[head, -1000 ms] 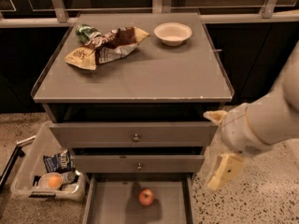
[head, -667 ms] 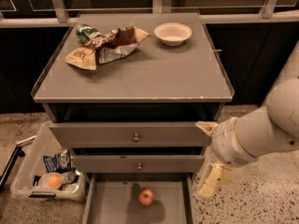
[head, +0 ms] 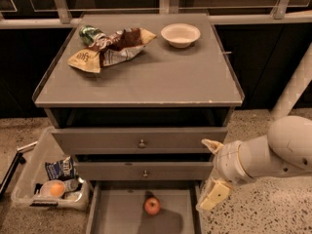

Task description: Pick apple from bottom drawer and place on counter

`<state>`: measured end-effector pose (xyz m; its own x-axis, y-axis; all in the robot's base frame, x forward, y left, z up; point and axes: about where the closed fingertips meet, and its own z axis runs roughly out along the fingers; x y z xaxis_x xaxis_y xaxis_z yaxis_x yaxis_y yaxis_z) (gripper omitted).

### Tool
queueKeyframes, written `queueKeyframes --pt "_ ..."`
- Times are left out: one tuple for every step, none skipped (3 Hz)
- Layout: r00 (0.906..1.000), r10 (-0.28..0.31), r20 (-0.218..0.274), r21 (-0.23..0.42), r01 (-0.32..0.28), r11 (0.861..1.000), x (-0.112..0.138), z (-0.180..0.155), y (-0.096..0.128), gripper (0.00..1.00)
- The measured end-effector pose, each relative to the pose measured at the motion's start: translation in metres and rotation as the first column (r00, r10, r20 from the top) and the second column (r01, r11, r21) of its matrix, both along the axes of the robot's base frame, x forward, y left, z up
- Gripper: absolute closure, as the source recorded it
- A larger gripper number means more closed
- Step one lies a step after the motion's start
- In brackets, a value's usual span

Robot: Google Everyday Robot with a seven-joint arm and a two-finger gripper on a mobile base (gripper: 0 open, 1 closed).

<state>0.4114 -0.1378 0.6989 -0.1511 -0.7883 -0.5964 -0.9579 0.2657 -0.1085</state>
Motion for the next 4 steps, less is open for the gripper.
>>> queueKeyframes --pt "1.0 0.0 0.0 0.0 0.0 1.0 0.0 0.0 0.0 0.0" --pt "0.9999 -0.003 -0.011 0.021 0.003 1.0 0.0 -0.007 0.004 0.0" --pt "0.9998 -0.021 -0.005 0.056 0.022 0.998 0.001 -0.029 0.009 0.0" --pt "0.999 -0.036 0.028 0.091 0.034 0.995 0.005 -0.056 0.014 0.0"
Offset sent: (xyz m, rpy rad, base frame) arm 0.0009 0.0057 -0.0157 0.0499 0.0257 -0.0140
